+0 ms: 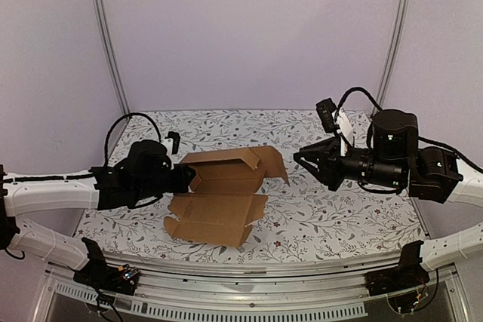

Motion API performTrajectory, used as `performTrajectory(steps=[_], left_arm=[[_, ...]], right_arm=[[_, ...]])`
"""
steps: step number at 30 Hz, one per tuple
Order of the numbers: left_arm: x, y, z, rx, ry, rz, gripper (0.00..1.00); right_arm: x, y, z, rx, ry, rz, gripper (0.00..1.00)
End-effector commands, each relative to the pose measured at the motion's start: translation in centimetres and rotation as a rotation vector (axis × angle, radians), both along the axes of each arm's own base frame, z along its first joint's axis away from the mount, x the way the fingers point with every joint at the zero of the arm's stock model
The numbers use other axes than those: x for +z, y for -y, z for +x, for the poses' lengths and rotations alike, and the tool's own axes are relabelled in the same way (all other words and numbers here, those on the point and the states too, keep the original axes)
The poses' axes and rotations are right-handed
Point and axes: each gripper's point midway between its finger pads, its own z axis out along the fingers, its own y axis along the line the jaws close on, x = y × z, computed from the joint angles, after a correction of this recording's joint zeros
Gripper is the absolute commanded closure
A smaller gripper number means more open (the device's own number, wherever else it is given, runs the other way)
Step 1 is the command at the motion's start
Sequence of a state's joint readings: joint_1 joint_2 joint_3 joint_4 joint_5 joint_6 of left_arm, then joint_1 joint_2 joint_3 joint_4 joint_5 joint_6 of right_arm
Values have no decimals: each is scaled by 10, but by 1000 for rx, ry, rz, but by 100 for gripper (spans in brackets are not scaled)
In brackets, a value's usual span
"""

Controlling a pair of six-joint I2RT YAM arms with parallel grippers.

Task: Fold the paper box

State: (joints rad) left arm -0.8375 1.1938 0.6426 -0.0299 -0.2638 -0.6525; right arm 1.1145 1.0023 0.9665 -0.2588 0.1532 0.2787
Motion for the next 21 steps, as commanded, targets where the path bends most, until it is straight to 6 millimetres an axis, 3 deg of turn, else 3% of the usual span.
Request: performTrajectory(steps=[1, 7, 12, 21], left_arm=[[21, 6, -7, -98, 43, -15, 100], [31, 7, -21, -185, 66, -13, 100], [36, 9, -29, -235, 82, -11, 100], [41, 16, -37, -309, 96, -31, 100]], right_arm=[[-21, 16, -8, 42, 52, -200, 76], [-35, 9, -28, 191, 40, -252, 69], [-31, -3, -44, 298, 26, -222, 59], [-26, -23, -53, 405, 20, -215, 58]])
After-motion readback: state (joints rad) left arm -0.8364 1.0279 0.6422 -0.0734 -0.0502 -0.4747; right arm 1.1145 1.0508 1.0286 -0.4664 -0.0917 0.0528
